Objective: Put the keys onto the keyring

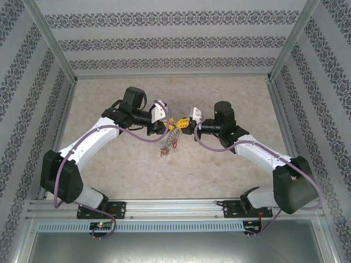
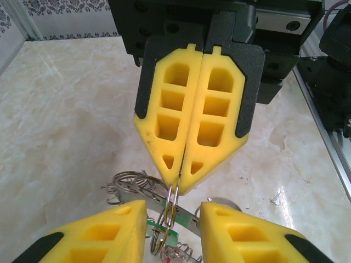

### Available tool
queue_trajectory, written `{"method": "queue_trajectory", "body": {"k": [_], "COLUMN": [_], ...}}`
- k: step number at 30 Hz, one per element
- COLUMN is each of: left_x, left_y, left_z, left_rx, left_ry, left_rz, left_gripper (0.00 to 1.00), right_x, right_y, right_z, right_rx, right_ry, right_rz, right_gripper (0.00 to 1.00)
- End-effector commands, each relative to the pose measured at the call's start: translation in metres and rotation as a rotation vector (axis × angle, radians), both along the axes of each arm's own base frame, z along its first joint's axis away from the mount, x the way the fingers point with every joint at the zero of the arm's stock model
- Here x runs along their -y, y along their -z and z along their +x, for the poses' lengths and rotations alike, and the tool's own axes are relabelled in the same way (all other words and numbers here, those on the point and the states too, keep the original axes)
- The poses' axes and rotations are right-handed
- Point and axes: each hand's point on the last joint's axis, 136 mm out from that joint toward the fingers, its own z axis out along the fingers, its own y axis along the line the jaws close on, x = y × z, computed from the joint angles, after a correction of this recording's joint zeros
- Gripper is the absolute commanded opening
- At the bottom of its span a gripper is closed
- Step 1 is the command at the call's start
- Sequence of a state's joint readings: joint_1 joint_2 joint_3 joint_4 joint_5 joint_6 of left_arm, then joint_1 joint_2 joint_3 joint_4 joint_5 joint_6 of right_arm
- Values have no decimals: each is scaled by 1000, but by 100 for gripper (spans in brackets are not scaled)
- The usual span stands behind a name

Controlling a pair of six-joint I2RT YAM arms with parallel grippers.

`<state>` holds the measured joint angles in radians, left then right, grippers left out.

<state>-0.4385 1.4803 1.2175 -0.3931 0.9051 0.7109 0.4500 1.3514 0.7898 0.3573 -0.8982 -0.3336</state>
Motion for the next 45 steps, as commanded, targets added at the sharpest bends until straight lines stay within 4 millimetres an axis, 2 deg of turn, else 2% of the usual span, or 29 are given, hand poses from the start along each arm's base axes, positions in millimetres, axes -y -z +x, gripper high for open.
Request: {"method": "queue_trajectory", "body": {"k": [1,4,9,10,15,17,20,22,25,34,38,45], "left_x": [3,4,4,3,-1,-4,-6,-4,-4,-2,0,5], "left_y": [5,6,4,3,1,4,13,22,27,30,30,23], "left_z": [-7,-5,-1,-1,1,2,-4,-11,-11,-12,-13,-24], "left_rx": [-11,-10,11,18,47,60,108,163,185,202,206,233], "left_ry": [32,25,11,9,-14,-28,-1,38,45,67,75,124], "left_rz": [10,8,10,11,32,62,148,219,245,265,259,198], "left_gripper": [30,25,1,0,0,0,0,0,0,0,0,0], "right_x": [-6,-6,-5,-5,-2,1,4,5,4,-10,-19,-19], "right_y": [-37,-40,-31,-28,-2,10,21,25,29,35,33,29], "right_z": [3,2,-2,-4,-12,-16,-18,-21,-21,-23,-23,-14], "right_rx": [101,104,97,96,91,108,122,122,111,102,92,82], "right_ry": [-8,-6,-13,-18,-28,-31,-40,-63,-81,-115,-111,-61], "right_rz": [84,95,74,64,-13,-70,-147,-179,-201,-215,-197,-185], "right_gripper": [0,0,0,0,1,11,21,24,27,28,24,23]}}
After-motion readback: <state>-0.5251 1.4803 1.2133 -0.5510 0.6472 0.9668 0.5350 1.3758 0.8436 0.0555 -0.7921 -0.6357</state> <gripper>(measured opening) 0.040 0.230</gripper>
